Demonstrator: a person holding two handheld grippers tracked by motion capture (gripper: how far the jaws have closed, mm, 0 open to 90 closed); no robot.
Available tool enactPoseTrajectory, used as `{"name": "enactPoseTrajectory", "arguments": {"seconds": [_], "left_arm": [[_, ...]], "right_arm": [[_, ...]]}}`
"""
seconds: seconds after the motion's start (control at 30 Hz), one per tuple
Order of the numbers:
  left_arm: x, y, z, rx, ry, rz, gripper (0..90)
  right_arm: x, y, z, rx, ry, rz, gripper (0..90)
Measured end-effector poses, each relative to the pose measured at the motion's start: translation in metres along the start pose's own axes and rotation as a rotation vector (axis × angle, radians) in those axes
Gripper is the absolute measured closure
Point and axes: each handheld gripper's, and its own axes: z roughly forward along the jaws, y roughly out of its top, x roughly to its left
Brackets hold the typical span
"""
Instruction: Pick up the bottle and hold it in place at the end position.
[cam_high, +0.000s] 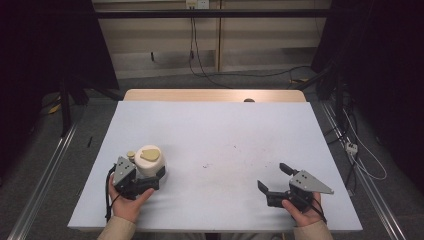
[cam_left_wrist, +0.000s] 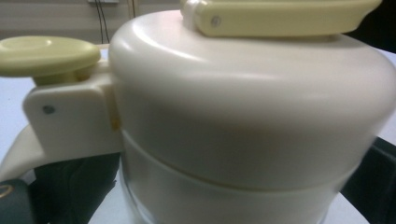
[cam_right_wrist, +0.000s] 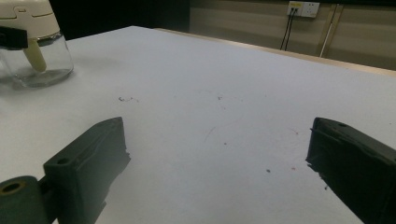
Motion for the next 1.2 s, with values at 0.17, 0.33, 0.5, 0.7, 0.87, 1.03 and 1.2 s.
{"name": "enactPoseTrajectory", "arguments": {"seconds": [0.17, 0.33, 0.5, 0.7, 0.87, 1.03, 1.2], "left_arm": [[-0.0031, 0.0001, 0.0027, -0.001, 0.032, 0.006, 4.2], [-0.0034, 0.0003, 0.0027, -0.009, 0.037, 0.008, 4.6], [-0.0032, 0.0001, 0.0024, -0.016, 0.037, 0.005, 5.0], [-0.0051, 0.0, 0.0021, -0.021, 0.042, 0.018, 5.2], [-0.0063, 0.0002, 0.002, -0.024, 0.04, 0.026, 5.2], [-0.0073, -0.0001, 0.0024, -0.027, 0.038, 0.021, 5.3], [-0.0057, -0.0002, 0.0035, -0.025, 0.034, 0.007, 4.8]], "right_arm": [[0.0001, 0.0, 0.0005, 0.001, 0.002, 0.0, 4.5], [0.0003, 0.0005, 0.0001, -0.004, 0.0, -0.001, 4.5], [0.0003, 0.0004, 0.0001, -0.003, 0.0, -0.001, 4.5], [0.0004, 0.0009, -0.0004, -0.007, 0.001, 0.001, 4.5], [0.0004, 0.0009, -0.0004, -0.007, 0.001, 0.0, 4.5], [0.0004, 0.0011, -0.0007, -0.009, 0.001, -0.002, 4.5], [0.0005, 0.0009, -0.0005, -0.008, 0.003, -0.002, 4.5]]}}
